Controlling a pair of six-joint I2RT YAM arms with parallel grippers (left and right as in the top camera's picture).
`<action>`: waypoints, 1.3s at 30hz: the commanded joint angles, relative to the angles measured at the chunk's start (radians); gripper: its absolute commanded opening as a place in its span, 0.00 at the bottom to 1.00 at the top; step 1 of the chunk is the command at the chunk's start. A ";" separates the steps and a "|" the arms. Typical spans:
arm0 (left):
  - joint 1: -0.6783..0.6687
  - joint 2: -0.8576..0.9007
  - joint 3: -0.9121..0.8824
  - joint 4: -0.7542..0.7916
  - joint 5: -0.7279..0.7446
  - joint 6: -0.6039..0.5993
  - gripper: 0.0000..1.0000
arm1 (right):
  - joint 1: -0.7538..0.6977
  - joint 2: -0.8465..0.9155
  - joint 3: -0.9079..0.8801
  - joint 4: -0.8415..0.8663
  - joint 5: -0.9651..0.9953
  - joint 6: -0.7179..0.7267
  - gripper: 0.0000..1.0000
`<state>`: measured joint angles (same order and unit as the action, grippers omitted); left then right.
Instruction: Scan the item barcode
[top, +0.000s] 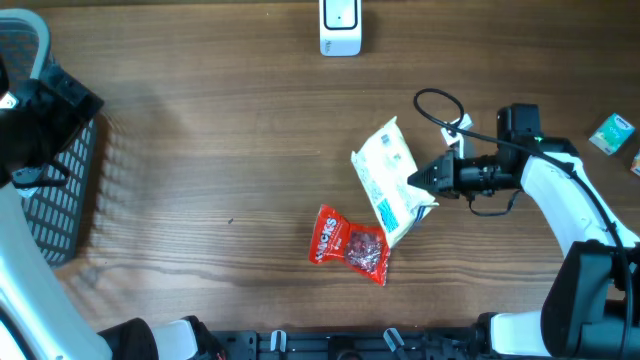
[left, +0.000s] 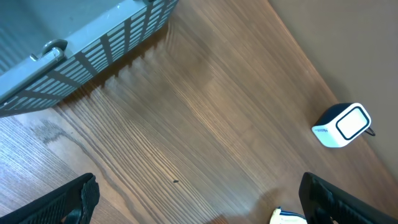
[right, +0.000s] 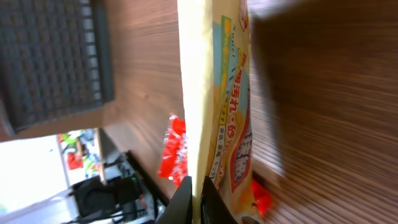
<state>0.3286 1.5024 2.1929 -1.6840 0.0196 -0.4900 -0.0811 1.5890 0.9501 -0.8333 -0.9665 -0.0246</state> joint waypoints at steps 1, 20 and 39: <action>0.006 -0.001 0.010 0.000 -0.010 0.015 1.00 | 0.004 -0.016 0.000 0.050 -0.230 -0.015 0.04; 0.006 -0.001 0.010 0.000 -0.010 0.015 1.00 | 0.005 -0.016 -0.001 0.480 -0.450 0.443 0.04; -0.454 0.035 -0.454 0.199 0.373 0.064 1.00 | 0.004 -0.016 -0.001 0.565 -0.458 0.533 0.04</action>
<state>-0.0154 1.5211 1.8713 -1.5623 0.3630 -0.4267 -0.0811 1.5890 0.9463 -0.2893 -1.3659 0.4725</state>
